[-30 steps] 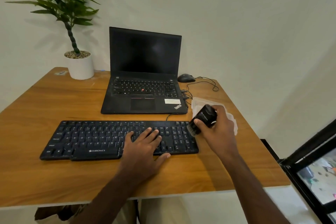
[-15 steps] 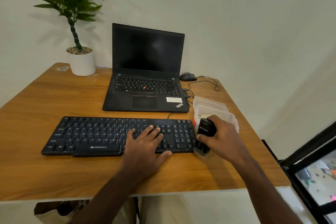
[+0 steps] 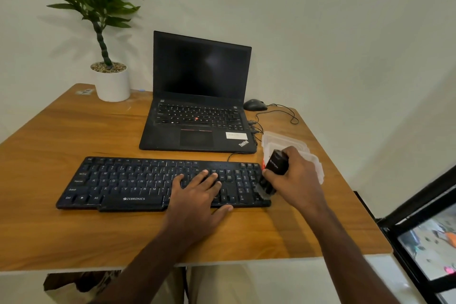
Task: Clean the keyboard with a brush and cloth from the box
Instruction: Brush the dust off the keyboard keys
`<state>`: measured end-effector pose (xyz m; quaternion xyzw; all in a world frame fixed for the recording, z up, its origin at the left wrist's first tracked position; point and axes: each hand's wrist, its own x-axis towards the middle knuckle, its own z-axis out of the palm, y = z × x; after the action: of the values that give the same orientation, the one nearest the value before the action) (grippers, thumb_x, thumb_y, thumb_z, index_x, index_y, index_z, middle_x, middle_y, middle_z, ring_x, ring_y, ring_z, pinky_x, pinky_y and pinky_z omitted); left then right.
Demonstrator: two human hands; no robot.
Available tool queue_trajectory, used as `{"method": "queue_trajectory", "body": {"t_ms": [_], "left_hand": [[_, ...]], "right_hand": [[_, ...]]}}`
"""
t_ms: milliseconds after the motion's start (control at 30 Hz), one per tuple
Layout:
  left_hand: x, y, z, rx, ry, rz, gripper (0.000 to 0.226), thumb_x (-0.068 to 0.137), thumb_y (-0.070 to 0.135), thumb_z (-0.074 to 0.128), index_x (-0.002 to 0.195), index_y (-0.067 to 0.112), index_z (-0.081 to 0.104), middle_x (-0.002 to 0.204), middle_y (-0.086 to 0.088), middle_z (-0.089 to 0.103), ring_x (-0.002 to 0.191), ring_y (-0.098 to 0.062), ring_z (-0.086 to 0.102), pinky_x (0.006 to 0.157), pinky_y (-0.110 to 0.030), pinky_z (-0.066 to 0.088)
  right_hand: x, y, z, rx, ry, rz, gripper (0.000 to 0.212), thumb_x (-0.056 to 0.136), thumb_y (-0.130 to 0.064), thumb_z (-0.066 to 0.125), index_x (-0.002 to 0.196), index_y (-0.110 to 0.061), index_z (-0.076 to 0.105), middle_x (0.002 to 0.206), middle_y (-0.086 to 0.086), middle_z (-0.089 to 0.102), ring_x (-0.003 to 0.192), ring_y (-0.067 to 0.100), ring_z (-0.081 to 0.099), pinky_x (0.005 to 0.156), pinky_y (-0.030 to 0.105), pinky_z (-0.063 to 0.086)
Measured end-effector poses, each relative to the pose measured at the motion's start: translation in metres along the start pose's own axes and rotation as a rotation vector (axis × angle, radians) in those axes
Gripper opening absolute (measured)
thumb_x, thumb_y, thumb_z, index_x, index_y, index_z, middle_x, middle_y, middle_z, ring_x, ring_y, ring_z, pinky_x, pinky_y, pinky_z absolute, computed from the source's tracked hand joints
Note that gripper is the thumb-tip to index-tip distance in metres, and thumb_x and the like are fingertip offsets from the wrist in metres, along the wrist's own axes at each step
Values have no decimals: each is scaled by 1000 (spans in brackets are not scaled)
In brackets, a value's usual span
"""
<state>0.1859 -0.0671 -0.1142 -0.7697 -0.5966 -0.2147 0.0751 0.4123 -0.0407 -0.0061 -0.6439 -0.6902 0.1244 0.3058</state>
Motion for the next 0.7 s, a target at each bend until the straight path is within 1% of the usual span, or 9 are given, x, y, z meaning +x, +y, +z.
{"method": "queue_trajectory", "body": {"t_ms": [67,133,167,300,367,433,533,600,700], "left_hand": [[0,0,0,-6,-3,-1,68,87,75,36,123,27,69,135,5,63,129,-15,55,104,-62,39],[-1,0,0,-15,4,0,67,87,75,37,122,27,69,134,5,63,129,-15,55,104,-63,39],[-1,0,0,-13,7,0,67,87,74,38,122,27,69,134,5,64,129,-16,56,103,-63,40],[0,0,-1,-14,-1,1,67,87,75,38,122,27,69,134,5,64,129,-15,56,103,-63,40],[0,0,-2,-25,-15,3,68,88,75,37,123,26,69,135,5,63,129,-16,55,103,-64,39],[-1,0,-3,-36,-31,2,69,89,74,34,125,26,68,137,4,61,132,-16,53,106,-64,36],[-1,0,-4,-54,-47,-6,72,89,75,31,130,26,64,142,5,57,136,-16,48,110,-63,30],[-1,0,-5,-51,-53,-10,72,88,75,31,130,27,64,142,5,57,136,-15,48,110,-63,30],[-1,0,-6,-47,-51,-7,70,87,75,33,126,28,67,139,6,60,134,-15,51,108,-63,34]], "right_hand": [[0,-6,9,11,58,-11,45,84,-33,79,117,-21,51,94,-12,60,87,8,62,68,22,55],[-4,-8,18,-3,31,-28,45,85,-35,77,118,-22,49,95,-9,63,91,14,66,73,32,60],[-6,-8,21,-11,9,-38,45,86,-36,77,118,-22,49,96,-7,64,90,15,66,72,33,61],[-23,-1,19,-18,-57,-82,46,86,-34,77,122,-22,51,104,-8,65,94,10,63,72,25,58],[-33,6,13,13,-90,-67,49,86,-32,78,125,-22,51,109,-10,63,98,8,62,74,22,57],[-34,14,3,12,-120,-44,50,85,-30,79,126,-21,52,109,-9,62,98,7,60,71,16,52],[-30,24,-14,-3,-19,-46,48,83,-26,81,122,-18,56,99,-10,61,89,5,60,64,11,45],[-32,24,-14,32,31,-83,46,82,-25,82,118,-20,55,98,-11,63,90,7,63,63,11,45],[-41,18,3,105,-22,-148,44,83,-29,81,116,-28,52,102,-14,64,94,5,64,67,13,52]]}}
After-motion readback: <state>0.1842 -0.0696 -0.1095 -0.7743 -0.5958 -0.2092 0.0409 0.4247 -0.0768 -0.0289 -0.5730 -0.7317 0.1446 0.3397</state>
